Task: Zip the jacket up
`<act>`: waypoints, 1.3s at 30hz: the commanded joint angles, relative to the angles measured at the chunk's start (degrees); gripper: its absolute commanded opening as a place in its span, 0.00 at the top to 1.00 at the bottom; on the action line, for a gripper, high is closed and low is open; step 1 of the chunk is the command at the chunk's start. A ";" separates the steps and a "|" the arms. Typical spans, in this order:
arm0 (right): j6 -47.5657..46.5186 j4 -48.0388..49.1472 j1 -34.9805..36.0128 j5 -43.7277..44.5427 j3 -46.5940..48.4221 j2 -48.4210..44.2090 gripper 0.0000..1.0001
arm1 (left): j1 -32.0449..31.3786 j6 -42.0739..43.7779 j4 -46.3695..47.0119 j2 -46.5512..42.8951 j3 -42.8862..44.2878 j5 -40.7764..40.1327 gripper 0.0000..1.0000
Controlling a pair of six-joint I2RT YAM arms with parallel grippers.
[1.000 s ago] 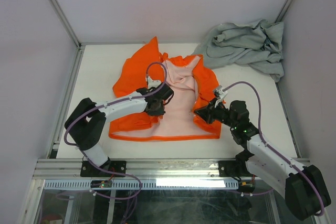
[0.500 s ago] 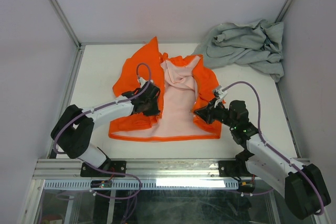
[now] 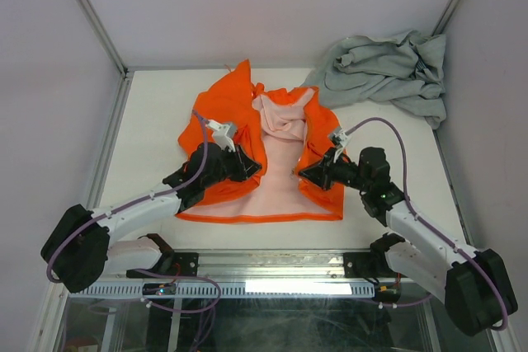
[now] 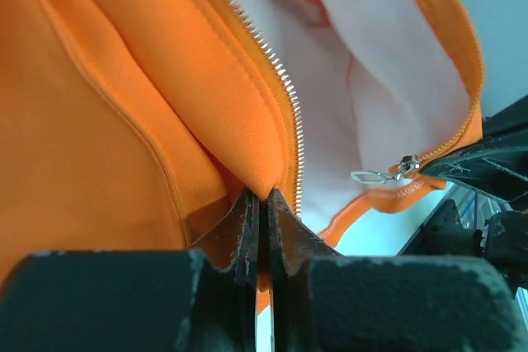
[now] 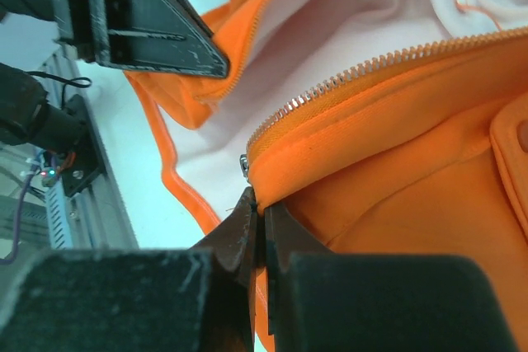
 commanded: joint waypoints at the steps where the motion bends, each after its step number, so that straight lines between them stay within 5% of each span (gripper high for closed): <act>1: 1.82 3.37 -0.18 -7.37 6.16 0.87 1.00 | 0.04 4.88 22.78 -2.28 -3.70 3.22 1.00; 10: 9.51 8.87 -0.13 -14.84 9.71 4.92 1.00 | -0.11 10.31 48.84 -1.16 -11.53 3.71 1.00; 25: 23.34 26.87 2.02 -15.71 7.21 13.18 1.00 | -7.19 18.80 65.73 5.07 -14.24 -4.94 1.00; 39: 29.38 28.73 2.97 -11.59 4.66 14.26 1.00 | -11.09 25.25 77.52 8.99 -16.29 -12.09 1.00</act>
